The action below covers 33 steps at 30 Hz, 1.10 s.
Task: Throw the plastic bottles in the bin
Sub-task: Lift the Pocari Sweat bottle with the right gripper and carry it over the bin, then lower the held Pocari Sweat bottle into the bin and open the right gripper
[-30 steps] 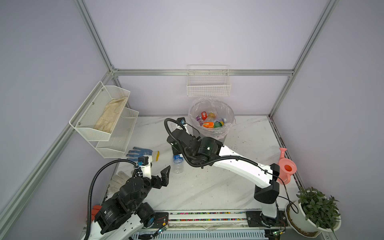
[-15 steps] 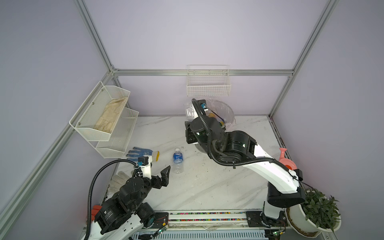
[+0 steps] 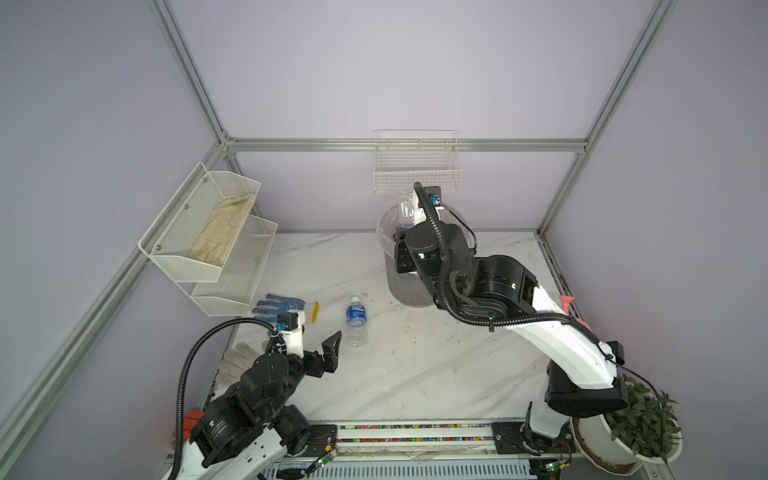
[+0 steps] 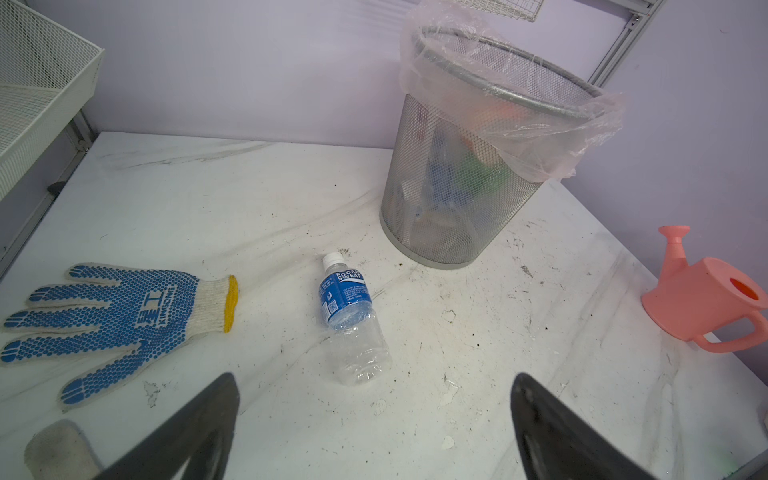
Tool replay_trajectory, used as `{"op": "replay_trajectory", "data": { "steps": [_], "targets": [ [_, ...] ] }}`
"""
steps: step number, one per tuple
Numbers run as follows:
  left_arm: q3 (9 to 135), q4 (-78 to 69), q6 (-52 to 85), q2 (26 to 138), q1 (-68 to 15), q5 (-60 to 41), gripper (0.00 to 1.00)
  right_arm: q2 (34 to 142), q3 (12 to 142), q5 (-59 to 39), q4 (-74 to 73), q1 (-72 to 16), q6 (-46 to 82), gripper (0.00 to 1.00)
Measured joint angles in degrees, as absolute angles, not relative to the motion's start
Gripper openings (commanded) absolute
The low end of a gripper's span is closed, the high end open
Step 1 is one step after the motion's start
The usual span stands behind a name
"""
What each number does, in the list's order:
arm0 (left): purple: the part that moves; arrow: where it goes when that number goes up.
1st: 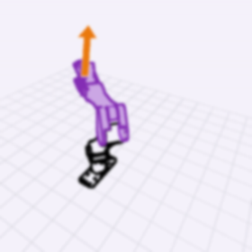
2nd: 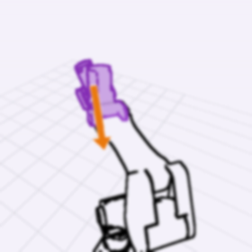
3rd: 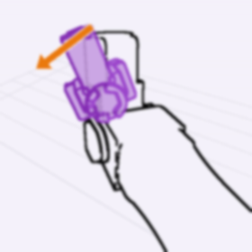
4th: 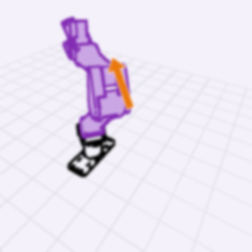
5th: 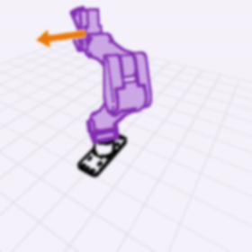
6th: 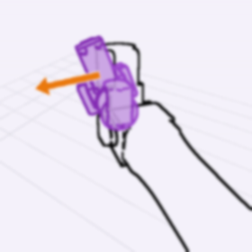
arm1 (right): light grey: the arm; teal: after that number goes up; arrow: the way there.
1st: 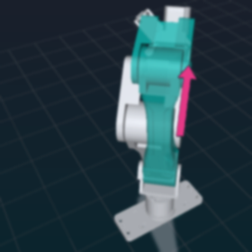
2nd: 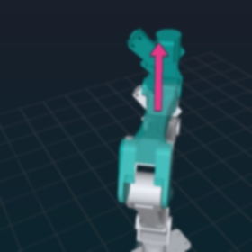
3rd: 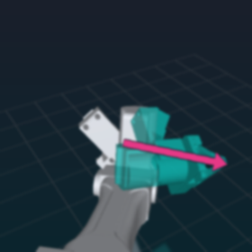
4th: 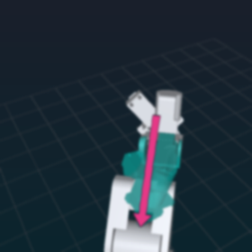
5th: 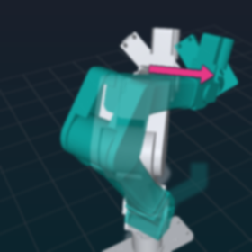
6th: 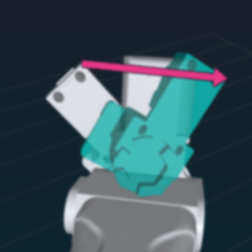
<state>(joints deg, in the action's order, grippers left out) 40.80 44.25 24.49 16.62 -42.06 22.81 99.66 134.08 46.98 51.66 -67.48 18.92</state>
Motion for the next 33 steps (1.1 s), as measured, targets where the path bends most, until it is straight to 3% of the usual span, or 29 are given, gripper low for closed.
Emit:
{"op": "replay_trajectory", "data": {
  "steps": [33],
  "targets": [
    [40.82,44.25,24.49,16.88,-42.06,22.76,1.00,98.13,132.18,45.25,51.68,-63.64,18.94,0.36]
  ]
}}
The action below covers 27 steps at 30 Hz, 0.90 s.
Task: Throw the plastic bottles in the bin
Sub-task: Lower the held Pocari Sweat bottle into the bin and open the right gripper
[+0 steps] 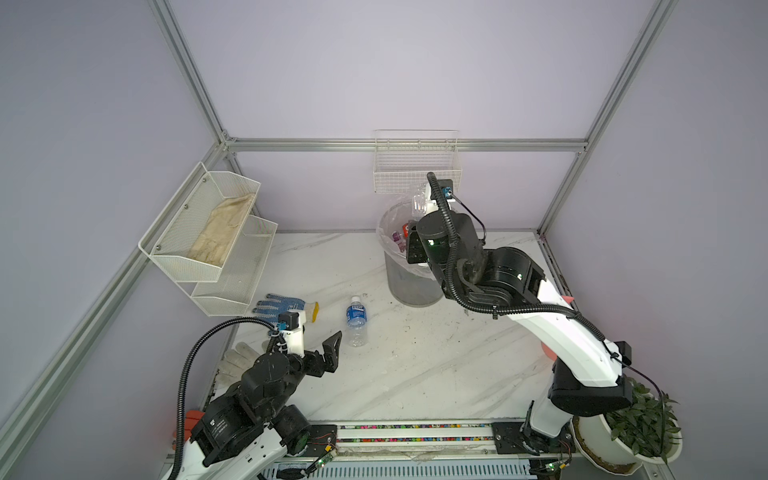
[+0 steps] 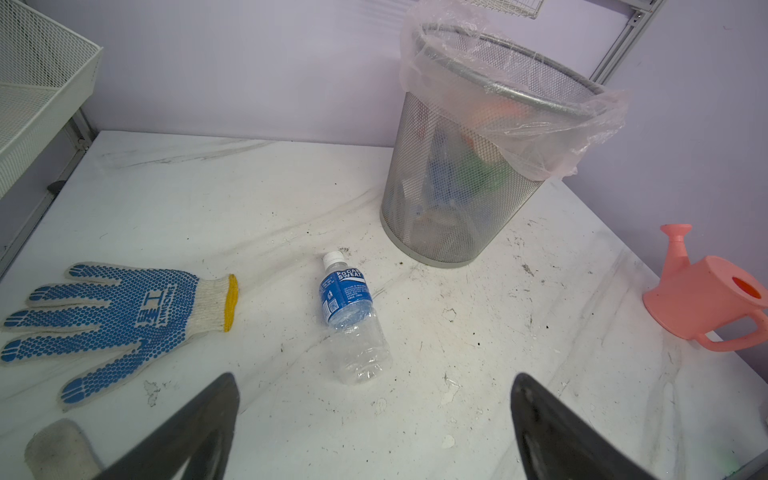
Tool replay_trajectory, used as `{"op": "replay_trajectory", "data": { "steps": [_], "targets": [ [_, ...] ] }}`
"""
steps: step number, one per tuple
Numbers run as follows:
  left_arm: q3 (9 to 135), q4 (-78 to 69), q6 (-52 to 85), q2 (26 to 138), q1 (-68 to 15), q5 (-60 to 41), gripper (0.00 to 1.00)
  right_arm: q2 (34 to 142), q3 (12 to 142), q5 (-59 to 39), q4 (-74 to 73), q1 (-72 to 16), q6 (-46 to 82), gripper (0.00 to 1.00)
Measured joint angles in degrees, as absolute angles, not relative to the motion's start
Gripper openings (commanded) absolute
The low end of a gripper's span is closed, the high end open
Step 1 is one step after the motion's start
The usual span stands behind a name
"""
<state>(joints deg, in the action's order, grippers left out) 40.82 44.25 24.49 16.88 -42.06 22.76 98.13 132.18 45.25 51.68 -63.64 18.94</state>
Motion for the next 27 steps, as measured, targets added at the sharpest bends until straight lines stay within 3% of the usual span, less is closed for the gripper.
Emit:
{"op": "replay_trajectory", "data": {
  "steps": [27],
  "targets": [
    [40.82,44.23,24.49,16.88,-42.06,22.76,1.00,98.13,132.38,45.12,51.68,-62.19,18.92,0.36]
  ]
}}
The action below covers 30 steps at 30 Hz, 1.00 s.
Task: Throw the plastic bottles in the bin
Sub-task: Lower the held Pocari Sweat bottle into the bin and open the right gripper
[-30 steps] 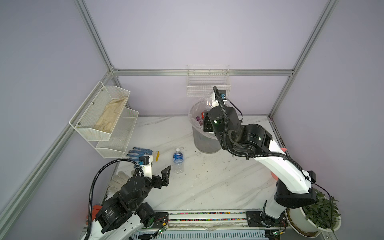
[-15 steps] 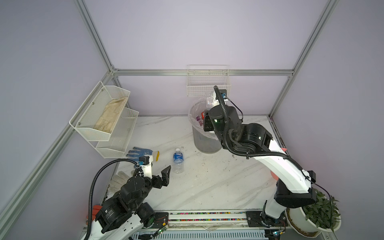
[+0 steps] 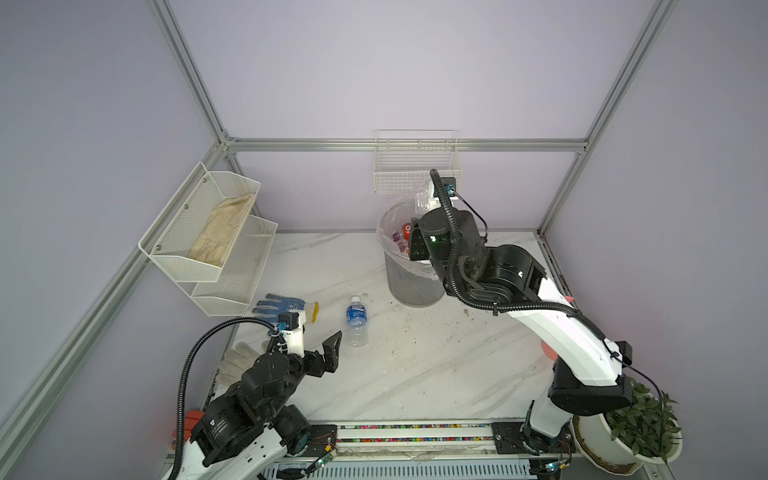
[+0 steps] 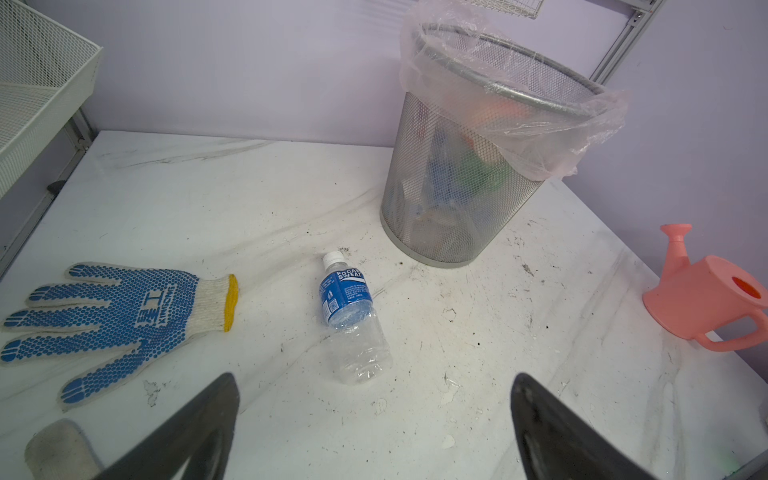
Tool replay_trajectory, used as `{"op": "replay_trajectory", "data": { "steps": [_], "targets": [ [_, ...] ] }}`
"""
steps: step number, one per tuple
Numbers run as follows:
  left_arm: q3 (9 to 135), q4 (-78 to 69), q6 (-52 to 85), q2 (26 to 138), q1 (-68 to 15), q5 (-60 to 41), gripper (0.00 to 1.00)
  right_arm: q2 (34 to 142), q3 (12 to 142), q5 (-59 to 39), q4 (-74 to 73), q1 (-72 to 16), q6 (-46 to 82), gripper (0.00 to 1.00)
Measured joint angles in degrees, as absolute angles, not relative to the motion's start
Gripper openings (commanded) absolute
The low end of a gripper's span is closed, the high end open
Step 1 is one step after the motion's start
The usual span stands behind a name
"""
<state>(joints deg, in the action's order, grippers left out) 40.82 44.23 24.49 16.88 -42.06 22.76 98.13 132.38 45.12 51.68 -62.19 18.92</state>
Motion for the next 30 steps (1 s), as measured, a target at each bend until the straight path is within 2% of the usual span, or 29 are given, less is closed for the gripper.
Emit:
{"op": "replay_trajectory", "data": {
  "steps": [30],
  "targets": [
    [40.80,44.23,24.49,16.88,-42.06,22.76,1.00,100.92,138.50,41.41,51.68,-58.83,18.02,0.37]
  ]
}}
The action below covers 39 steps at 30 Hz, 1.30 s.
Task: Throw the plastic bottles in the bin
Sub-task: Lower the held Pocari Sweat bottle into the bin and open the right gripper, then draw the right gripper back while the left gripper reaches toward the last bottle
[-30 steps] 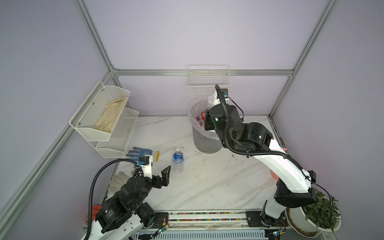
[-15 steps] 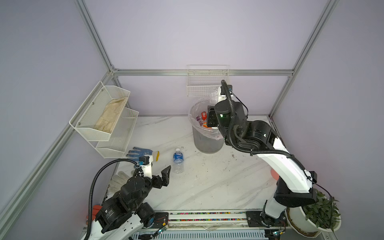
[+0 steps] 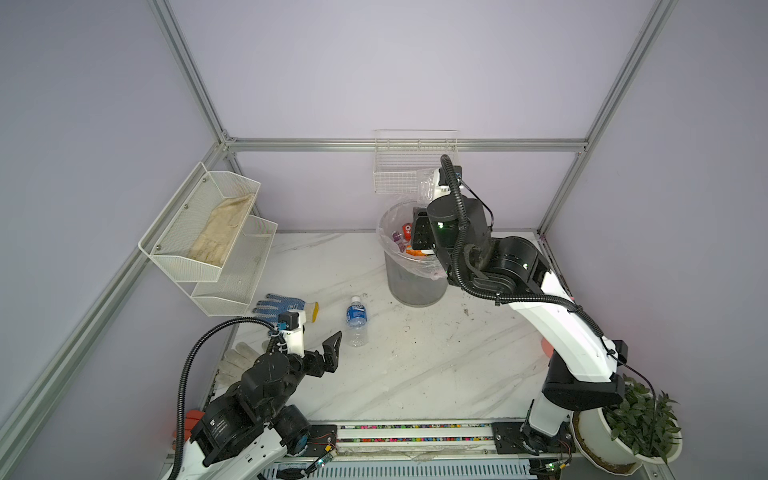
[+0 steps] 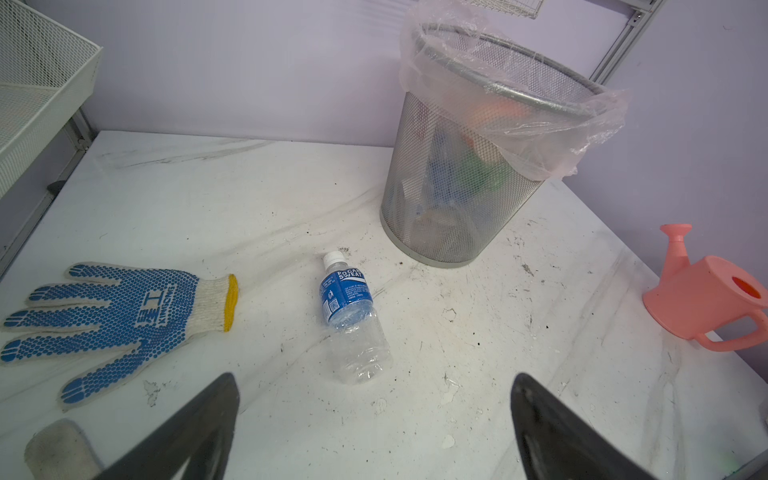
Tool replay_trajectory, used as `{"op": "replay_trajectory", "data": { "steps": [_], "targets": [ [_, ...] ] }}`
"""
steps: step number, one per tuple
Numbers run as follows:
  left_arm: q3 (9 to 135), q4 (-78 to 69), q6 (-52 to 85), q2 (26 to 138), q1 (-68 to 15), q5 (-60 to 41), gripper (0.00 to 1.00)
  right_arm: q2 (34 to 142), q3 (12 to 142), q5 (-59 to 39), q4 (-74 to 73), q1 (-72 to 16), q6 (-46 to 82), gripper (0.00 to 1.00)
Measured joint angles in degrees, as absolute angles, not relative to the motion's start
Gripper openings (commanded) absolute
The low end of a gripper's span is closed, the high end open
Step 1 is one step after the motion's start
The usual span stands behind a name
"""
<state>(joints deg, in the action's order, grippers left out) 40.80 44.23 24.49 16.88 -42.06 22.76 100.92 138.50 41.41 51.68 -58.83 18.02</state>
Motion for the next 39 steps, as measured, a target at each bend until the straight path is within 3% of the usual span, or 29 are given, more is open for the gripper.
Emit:
{"op": "replay_trajectory", "data": {
  "steps": [5,7,8,10,11,17,30,39],
  "targets": [
    [40.80,44.23,24.49,16.88,-42.06,22.76,1.00,104.31,141.32,36.29,51.55,-53.89,17.61,0.38],
    [40.82,44.23,24.49,16.88,-42.06,22.76,1.00,106.21,141.67,33.34,51.31,-51.33,17.50,0.44],
    [40.80,44.23,24.51,16.88,-42.06,22.76,1.00,107.46,141.71,31.55,51.16,-49.78,17.41,0.56],
    [40.80,44.23,24.49,16.88,-42.06,22.76,1.00,110.41,141.95,27.81,51.18,-47.00,17.50,0.93],
    [40.80,44.23,24.49,16.88,-42.06,22.76,1.00,112.16,142.19,26.39,51.27,-45.98,17.43,0.97],
    [40.80,44.23,24.49,16.88,-42.06,22.76,1.00,116.88,139.02,23.05,52.21,-44.12,17.30,0.97],
    [40.80,44.23,24.49,16.88,-42.06,22.76,1.00,100.60,126.48,21.74,46.57,-44.64,18.31,0.97],
    [40.80,44.23,24.53,17.76,-42.06,22.76,1.00,91.39,110.48,17.80,41.63,-44.64,18.33,0.97]
  ]
}}
